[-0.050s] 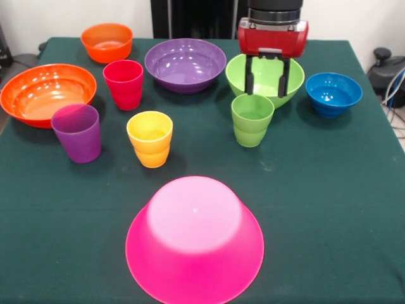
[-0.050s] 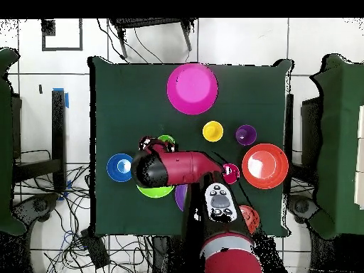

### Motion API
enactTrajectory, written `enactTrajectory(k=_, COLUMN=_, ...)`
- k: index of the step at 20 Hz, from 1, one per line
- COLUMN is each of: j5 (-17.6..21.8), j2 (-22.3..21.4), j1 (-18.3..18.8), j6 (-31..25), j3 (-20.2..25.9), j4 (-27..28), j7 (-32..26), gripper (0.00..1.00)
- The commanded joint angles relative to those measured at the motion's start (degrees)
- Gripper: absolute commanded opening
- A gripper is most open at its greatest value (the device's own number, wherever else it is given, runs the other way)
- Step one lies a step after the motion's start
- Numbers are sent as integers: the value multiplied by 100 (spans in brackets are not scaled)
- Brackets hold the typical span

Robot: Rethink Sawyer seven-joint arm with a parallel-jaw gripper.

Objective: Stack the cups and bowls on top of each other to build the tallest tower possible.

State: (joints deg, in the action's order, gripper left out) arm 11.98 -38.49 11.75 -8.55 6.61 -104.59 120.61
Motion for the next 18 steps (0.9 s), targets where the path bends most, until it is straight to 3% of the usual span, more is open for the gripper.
enactTrajectory(k=1, j5=344, j2=164, j1=-308, j6=-249, j3=24, j4=102, j7=139, gripper=100)
enactTrajectory(k=12, j5=80, j2=69, j1=-683, j6=-347, j3=-201, j4=3, j7=432, gripper=100)
enactTrajectory(k=18, j5=38, j2=402, j1=-895, j6=16, j3=-472, j4=83, j7=618, gripper=100)
